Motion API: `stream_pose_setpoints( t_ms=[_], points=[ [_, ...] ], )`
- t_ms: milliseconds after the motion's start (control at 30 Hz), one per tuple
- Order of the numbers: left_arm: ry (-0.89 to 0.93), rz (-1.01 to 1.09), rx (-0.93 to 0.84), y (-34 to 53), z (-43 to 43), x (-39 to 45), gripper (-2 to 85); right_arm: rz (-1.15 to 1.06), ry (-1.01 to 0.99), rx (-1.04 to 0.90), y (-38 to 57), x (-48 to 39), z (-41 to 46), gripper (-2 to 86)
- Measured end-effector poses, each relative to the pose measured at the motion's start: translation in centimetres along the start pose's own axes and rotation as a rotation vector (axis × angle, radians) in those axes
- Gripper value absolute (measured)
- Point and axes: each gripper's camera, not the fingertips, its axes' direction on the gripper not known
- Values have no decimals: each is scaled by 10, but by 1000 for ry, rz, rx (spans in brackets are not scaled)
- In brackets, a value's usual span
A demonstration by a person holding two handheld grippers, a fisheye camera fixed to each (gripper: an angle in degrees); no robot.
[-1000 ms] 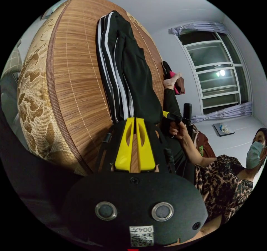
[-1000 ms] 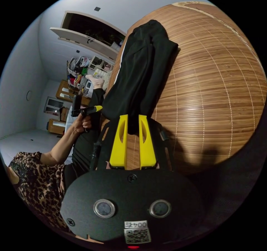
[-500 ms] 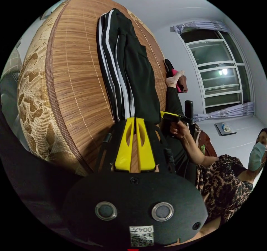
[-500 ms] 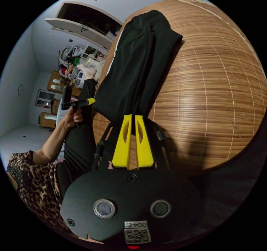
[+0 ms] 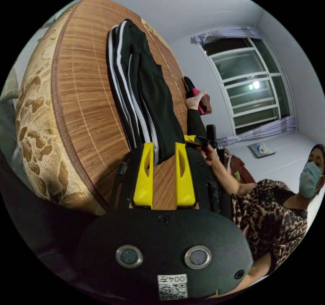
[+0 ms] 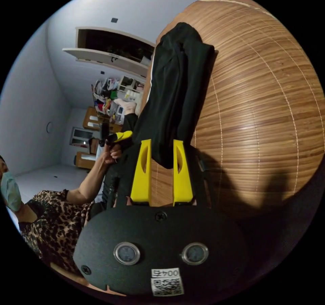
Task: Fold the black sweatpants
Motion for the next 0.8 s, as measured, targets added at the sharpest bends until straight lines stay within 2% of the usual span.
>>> stream_pose_setpoints(
  t_ms=[133, 367, 800],
  points=[
    [-115, 63, -108, -6, 24, 20, 102, -43, 51, -45, -8, -9, 10, 102],
    [-185, 63, -61, -5, 23, 33, 105, -23, 73, -18, -14, -9, 6, 99],
    [-160, 44, -105, -17, 43, 39, 104, -36, 66, -58, -30, -22, 12, 98]
  ],
)
